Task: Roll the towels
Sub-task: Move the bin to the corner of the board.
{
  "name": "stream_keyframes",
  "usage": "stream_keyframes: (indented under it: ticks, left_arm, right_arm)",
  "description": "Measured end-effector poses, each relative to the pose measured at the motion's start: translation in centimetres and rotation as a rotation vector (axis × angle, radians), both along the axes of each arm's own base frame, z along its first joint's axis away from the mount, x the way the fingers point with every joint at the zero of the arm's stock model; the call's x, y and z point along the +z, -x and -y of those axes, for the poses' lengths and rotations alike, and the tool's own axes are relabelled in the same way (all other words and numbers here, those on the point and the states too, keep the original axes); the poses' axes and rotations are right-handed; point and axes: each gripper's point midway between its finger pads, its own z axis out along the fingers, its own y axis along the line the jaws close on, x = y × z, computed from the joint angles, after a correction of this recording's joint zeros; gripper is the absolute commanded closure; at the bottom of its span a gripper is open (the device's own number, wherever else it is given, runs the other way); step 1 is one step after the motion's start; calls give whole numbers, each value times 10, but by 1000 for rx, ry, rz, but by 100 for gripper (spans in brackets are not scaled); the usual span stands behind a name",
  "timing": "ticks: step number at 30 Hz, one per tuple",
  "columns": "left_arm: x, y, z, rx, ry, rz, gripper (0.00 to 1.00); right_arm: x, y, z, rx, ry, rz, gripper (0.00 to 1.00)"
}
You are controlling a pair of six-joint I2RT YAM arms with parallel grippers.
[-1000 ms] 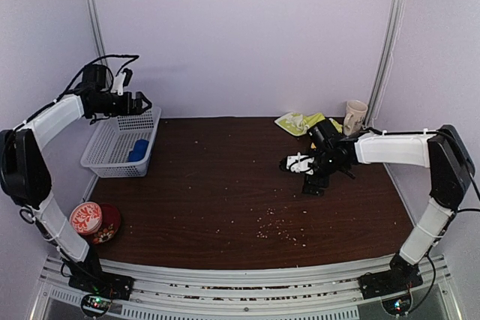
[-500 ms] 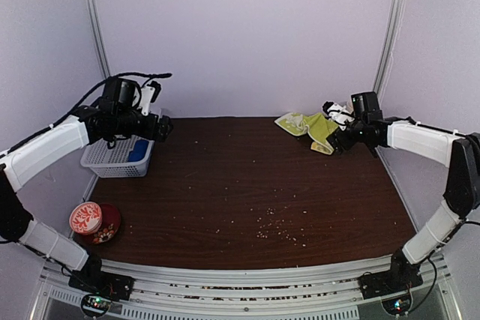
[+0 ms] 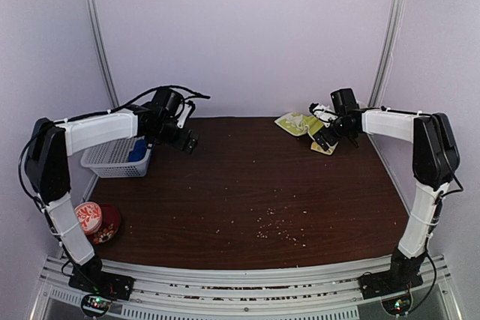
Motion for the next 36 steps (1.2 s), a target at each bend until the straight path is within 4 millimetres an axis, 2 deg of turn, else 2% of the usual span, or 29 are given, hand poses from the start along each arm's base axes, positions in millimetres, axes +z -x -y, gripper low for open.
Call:
stream_keyframes:
  ticks: [5,8,13,21,30,36]
  left_arm:
    - [-24,-19,1,37,-12,-42,2]
    - [-41,-22,-15,80,-22,-84,2]
    - [-48,-31,-45,153,-18,-100,2]
    - [-74,-36,-68,207,-28,-148,2]
    - [-82,-41,-93,265,-26,-166,2]
    - [-82,-42,-91,263,-9,-167,2]
  right_arm:
    - [-13,1,11,-57,17,17,0]
    - [-24,4,18,-91,19,4,0]
    - [-35,-4,26,-147,26,10,0]
    - [-66,-22,32,-194,74,-23,0]
    - [-72,-45,36,-231,105,-7,1]
    - [-86,-58,40,-259,133,-17,7]
